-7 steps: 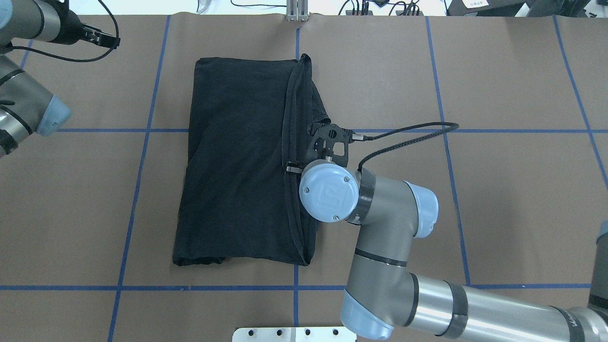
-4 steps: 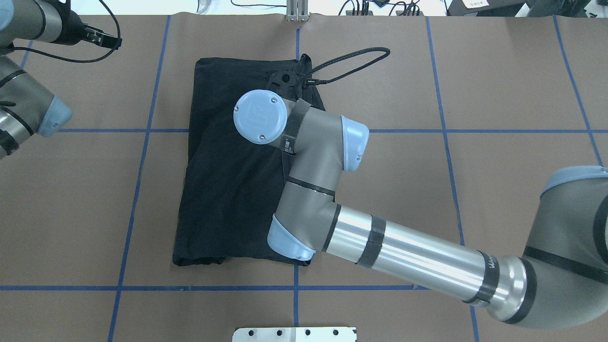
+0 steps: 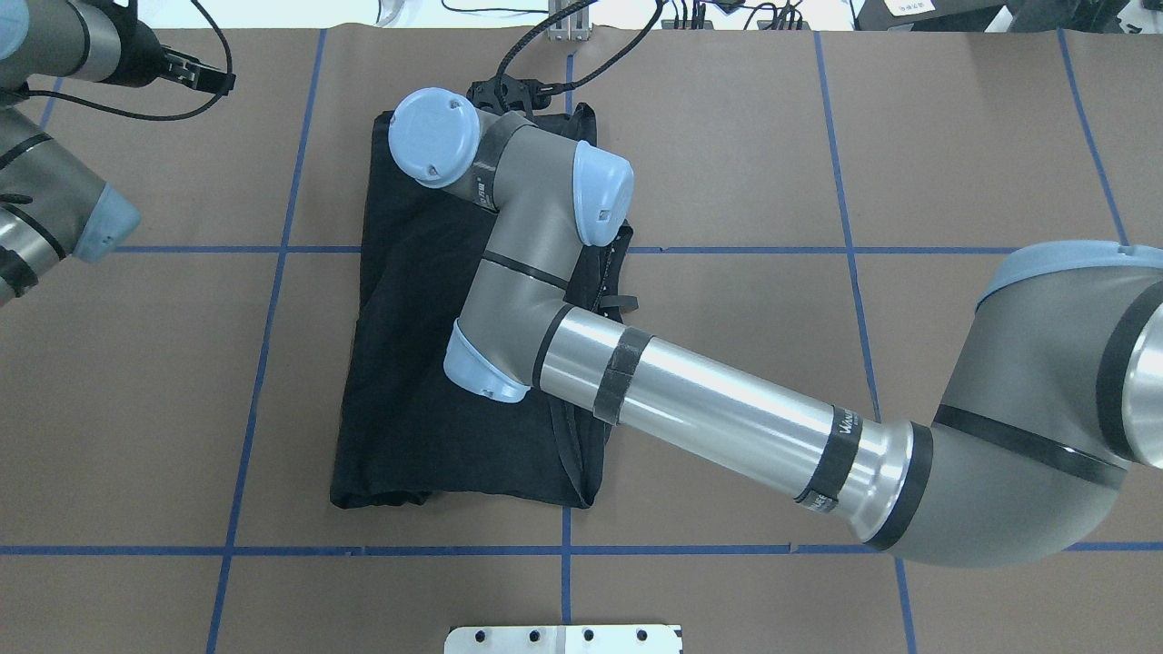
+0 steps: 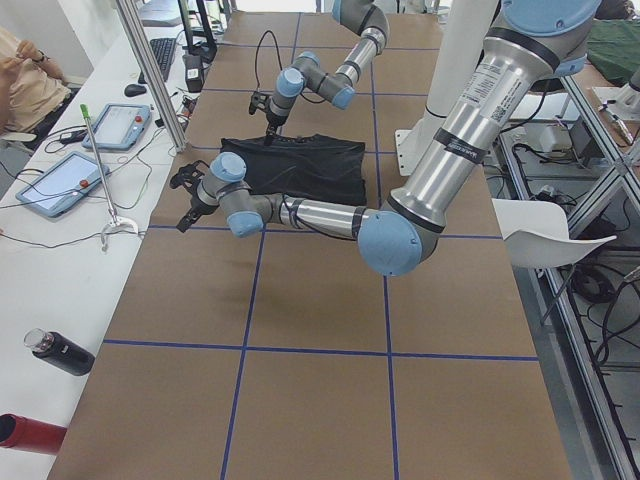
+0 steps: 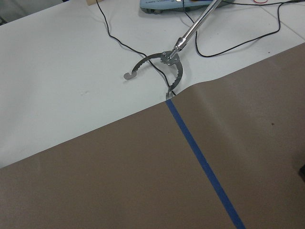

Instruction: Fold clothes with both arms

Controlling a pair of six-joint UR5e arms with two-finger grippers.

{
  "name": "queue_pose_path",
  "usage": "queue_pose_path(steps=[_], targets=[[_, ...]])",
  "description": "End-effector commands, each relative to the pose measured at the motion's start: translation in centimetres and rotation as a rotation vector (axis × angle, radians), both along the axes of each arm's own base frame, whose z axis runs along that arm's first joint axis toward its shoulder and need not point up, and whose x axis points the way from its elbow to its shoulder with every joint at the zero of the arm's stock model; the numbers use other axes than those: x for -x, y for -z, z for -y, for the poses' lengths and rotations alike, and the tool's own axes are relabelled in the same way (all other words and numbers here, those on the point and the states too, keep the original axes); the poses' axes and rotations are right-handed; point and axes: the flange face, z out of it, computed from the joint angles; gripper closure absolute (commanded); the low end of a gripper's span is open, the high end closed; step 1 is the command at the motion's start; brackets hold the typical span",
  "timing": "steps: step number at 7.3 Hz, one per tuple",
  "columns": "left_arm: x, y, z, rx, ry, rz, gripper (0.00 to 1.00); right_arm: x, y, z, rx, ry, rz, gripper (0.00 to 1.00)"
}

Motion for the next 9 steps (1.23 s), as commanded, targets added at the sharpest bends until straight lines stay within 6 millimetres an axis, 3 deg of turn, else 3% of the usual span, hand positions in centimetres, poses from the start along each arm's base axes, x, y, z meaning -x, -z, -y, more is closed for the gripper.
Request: queue_pose_path(steps=[1,6,9], targets=[[-0.1,0.0,0.0,0.000,-0.002,-0.001,0.00,1.9,-2.6,0.9,-0.004,0.056,-0.063,0.00],[-0.2,0.0,-0.1,0.000,-0.004,-0.001,0.00,4.2,-5.0,-0.9,0.010,0.109,-0.117,0.00],[-0.1,0.0,-0.1,-0.001,-0.001,0.000,0.00,3.9,-6.3,-0.7,0.033,0.136,-0.179,0.00]])
